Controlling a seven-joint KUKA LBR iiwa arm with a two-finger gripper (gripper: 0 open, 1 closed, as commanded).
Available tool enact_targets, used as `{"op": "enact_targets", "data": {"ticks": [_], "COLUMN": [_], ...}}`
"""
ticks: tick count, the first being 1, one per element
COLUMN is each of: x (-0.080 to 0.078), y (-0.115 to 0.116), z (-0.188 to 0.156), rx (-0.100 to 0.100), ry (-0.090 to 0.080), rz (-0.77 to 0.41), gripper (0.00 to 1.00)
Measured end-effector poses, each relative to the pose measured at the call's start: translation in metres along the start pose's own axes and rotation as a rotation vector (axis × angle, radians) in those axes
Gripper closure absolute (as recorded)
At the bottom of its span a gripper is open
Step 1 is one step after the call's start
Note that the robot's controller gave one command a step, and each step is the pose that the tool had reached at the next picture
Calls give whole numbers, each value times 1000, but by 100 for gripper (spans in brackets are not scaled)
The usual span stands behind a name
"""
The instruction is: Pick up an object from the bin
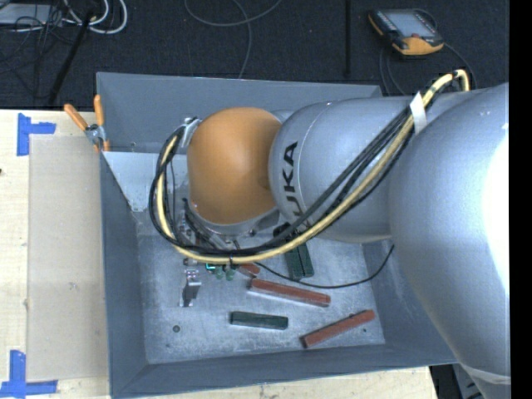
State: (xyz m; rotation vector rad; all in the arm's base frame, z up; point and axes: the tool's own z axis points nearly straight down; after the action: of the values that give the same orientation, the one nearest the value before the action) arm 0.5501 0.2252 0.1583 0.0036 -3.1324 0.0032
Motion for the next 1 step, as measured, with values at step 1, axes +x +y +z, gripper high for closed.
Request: {"op": "enact_targets", "data": {"ticks": [1], "x": [-2], "y": [-1], "z": [-4], "rx": [-2], "ry": [-8], "rz": [3], "gripper": [0]}}
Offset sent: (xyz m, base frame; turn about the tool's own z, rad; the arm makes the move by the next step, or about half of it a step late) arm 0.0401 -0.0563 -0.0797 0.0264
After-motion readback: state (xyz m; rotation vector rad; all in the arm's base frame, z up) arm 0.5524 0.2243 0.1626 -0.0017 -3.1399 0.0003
